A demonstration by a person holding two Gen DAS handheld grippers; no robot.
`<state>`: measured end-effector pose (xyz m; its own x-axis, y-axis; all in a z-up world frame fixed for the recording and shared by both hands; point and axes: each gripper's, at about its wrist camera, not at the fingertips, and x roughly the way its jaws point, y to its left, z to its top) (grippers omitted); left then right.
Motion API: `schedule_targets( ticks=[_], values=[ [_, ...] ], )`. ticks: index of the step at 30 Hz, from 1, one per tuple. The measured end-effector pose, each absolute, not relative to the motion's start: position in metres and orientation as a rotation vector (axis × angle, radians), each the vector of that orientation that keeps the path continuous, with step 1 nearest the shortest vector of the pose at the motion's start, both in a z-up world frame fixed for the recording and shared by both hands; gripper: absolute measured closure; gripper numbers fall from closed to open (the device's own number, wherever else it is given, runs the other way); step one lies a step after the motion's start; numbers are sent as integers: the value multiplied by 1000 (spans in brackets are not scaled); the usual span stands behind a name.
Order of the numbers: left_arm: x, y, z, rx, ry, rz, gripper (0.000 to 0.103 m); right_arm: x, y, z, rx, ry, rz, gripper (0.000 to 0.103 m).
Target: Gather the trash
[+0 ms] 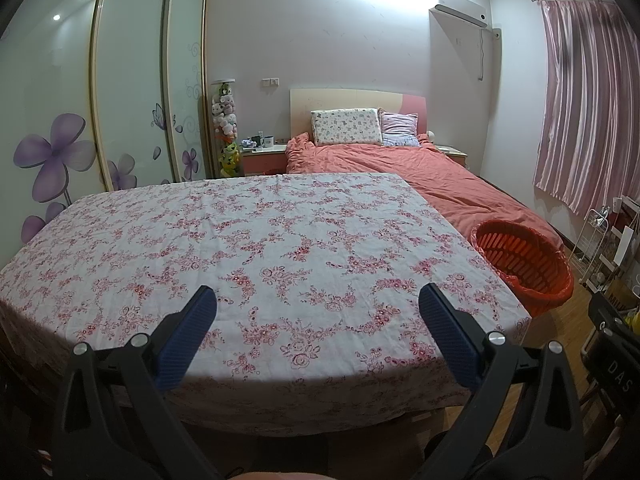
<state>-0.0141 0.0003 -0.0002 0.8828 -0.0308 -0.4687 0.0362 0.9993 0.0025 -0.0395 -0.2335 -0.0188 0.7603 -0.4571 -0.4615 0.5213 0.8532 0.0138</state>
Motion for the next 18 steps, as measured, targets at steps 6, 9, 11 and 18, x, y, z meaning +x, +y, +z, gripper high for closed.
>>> schedule_targets(
  ticks=[6,9,11,18],
  values=[
    [-16,2,-2,8,487,-32,4,-40,-233,-20,145,463,-534,3],
    [-16,4,-3,7,488,-31,4,-40,-233,-19,145,465,-534,3],
    [-16,4,-3,8,489,-32,4,-39,-234,-19,145,464,-534,3],
    [-15,3,-2,8,489,-32,4,-39,-235,-19,145,464,-534,3]
  ],
)
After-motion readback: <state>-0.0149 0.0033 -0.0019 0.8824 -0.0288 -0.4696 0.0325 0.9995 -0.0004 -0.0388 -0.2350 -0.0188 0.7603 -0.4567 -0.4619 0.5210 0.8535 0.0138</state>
